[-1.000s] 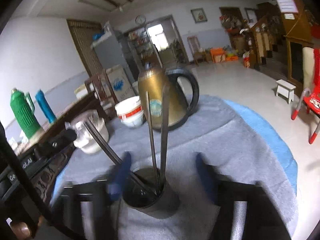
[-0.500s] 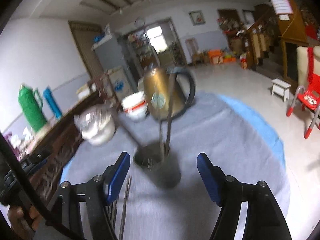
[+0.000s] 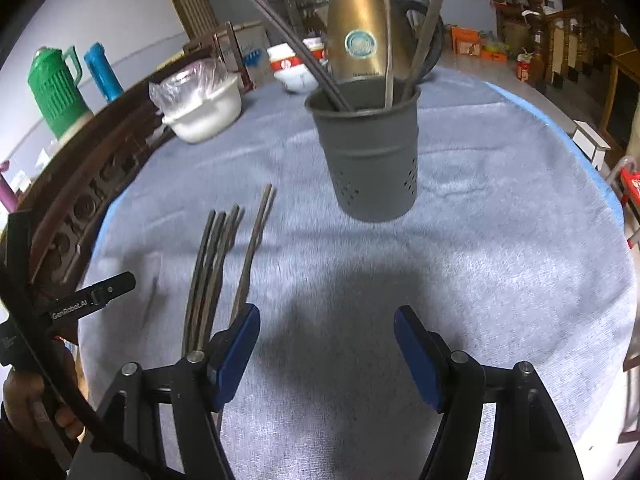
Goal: Organize utensils
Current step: 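Withdraw both open grippers back toward the remaining chopsticks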
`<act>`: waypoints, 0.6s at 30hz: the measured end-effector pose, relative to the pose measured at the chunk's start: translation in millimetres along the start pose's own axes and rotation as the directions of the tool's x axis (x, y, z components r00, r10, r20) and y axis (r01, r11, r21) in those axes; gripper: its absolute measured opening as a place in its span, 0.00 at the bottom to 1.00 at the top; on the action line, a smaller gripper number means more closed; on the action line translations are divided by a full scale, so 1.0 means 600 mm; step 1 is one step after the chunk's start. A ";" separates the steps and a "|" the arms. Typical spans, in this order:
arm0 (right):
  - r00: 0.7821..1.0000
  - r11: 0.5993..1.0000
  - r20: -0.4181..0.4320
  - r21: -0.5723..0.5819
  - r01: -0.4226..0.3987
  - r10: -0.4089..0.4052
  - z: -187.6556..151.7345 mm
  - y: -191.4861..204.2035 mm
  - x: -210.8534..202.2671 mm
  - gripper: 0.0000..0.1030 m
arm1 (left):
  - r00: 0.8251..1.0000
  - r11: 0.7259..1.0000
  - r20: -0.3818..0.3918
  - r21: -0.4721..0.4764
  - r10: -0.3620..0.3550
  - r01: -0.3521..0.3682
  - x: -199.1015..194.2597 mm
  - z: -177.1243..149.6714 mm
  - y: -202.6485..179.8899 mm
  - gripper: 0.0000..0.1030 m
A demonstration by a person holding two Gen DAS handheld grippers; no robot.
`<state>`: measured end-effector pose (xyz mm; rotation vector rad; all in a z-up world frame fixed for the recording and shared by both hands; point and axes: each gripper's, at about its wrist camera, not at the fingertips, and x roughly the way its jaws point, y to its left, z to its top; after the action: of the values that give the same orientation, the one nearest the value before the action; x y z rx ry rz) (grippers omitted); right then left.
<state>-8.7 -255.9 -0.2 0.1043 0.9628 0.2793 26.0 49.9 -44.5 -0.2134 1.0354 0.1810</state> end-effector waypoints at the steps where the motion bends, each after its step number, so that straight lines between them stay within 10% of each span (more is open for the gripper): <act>1: 1.000 1.000 -0.008 -0.002 0.004 -0.004 0.000 0.002 0.004 0.71 | 1.000 1.000 -0.009 0.008 0.000 0.000 0.004 -0.002 -0.001 0.82; 18: 0.988 0.997 -0.137 -0.014 0.073 -0.074 -0.007 -0.002 0.049 0.72 | 0.997 0.995 -0.047 0.083 0.053 -0.049 0.033 -0.021 -0.022 0.86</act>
<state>3.8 -248.9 -26.3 0.0413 1.0995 0.2248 28.4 34.9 -66.8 -0.1176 1.0959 0.1795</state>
